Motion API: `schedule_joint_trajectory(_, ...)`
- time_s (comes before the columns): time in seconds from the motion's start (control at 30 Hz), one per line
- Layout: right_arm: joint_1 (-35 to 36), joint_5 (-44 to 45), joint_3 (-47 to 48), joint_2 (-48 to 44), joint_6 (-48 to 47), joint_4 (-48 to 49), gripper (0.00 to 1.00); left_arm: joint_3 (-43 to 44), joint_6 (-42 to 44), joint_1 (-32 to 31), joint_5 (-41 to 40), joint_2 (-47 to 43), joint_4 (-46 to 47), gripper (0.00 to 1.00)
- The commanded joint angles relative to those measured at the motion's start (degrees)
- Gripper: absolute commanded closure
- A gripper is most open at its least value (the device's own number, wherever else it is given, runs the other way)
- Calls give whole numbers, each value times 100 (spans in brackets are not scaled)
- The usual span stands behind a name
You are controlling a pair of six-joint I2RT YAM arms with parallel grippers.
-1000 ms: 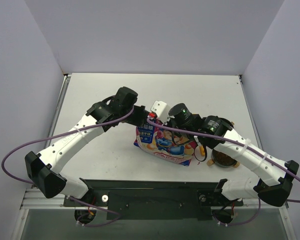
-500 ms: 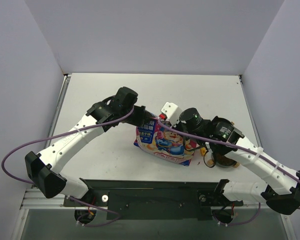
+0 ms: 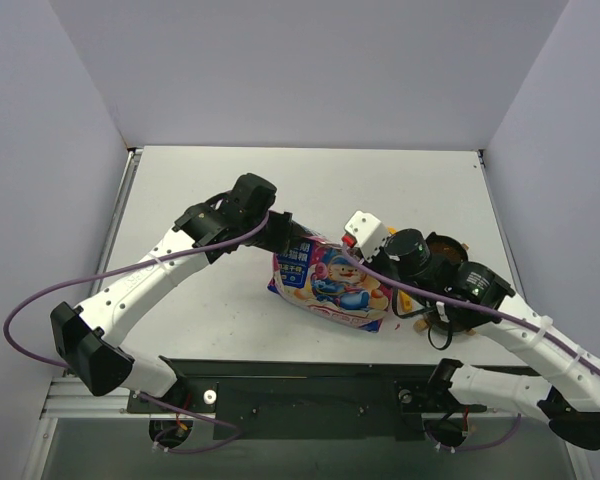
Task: Serve the pet food
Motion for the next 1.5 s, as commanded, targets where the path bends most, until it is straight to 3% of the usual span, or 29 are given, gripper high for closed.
schedule_joint_trajectory(0.0, -340, 1482, -119, -608, -19, -1359, 100, 364, -20, 289, -303, -204, -62, 100)
schedule_joint_trajectory(0.37, -332, 974, -436, -1267, 227, -1483, 100, 215, 68, 315, -303, -230, 271, 100)
schedule_joint_trajectory(0.5, -305, 841, -375, -1197, 342, -1412, 100, -66, 208, 306, -556, -344, 737, 100)
schedule_joint_trajectory(0.67, -226, 771, -375, -1145, 342, -1341, 100, 363, 569, 298, -917, -195, 221, 100)
schedule_joint_trajectory(0.77, -156, 762, -375, -1127, 307, -1341, 100, 6, 500, 333, -909, -344, 579, 100)
schedule_joint_trajectory(0.83, -121, 623, -366, -1083, 263, -1341, 100, -206, 341, 350, -857, -432, 913, 91)
schedule_joint_trajectory(0.87, -112, 569, -348, -1066, 263, -1341, 100, -199, 314, 350, -813, -433, 896, 80)
schedule_joint_trajectory(0.97, 11, 507, -278, -978, 236, -1341, 100, -181, 331, 376, -725, -371, 879, 72)
schedule_joint_trajectory(1.2, 169, 446, -111, -626, 315, -921, 68, -163, 331, 368, -689, -423, 870, 53)
schedule_joint_trajectory(1.33, 178, 367, 266, -161, 254, -569, 58, -260, 331, 385, -725, -476, 931, 58)
schedule_joint_trajectory(1.37, 204, 358, 302, -21, 184, -472, 56, -295, 340, 377, -725, -503, 957, 67)
schedule_joint_trajectory(1.47, 353, 341, 565, 384, -44, -95, 54, -339, 323, 394, -716, -547, 1019, 81)
